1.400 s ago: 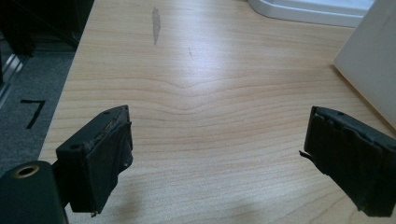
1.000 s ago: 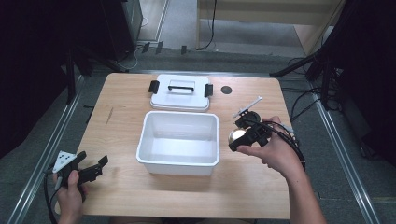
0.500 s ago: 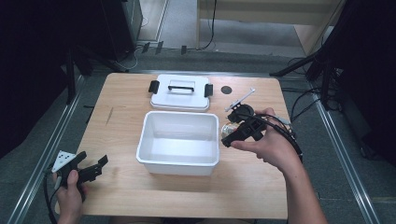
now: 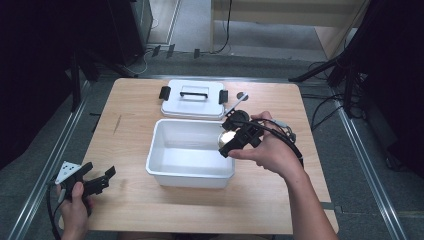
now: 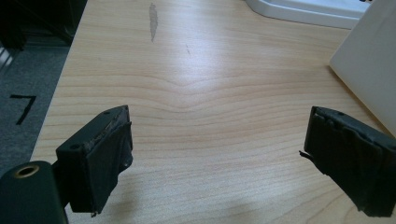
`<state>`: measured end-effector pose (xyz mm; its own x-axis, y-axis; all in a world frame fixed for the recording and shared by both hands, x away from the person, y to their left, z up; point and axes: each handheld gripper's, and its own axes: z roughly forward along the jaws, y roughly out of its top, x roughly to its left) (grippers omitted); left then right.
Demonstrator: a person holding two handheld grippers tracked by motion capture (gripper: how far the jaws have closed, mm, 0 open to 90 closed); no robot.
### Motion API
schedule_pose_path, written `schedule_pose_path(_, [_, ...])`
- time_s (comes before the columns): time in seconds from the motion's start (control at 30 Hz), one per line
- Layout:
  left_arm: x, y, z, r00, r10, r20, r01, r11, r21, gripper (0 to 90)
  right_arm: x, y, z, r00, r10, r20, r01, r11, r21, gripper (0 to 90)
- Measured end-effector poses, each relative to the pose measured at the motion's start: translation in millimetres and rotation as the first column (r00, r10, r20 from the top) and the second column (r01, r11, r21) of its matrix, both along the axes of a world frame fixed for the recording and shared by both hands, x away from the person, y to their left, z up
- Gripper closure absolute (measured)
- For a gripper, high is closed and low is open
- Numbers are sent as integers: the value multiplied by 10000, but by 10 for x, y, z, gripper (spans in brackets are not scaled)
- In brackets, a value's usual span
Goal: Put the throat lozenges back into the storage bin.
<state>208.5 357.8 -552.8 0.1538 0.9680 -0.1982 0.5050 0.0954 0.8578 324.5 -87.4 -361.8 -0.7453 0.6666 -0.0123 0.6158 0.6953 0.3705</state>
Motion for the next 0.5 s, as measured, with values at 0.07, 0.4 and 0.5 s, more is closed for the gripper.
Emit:
schedule_pose_path(0.07, [1, 1, 0, 10000, -5, -2, 5, 10000, -10, 84, 11, 56, -13, 9999, 126, -59, -126, 9999, -1, 204])
schedule_pose_path(0.4, [5, 4, -3, 10000, -10, -8, 10, 10000, -76, 84, 58, 256, -155, 9965, 796, -241, -803, 9964, -268, 203])
schedule_pose_path(0.5, [6, 5, -3, 10000, -22, -16, 22, 10000, -85, 84, 71, 285, -217, 9945, 1034, -162, -1041, 9931, -532, 203])
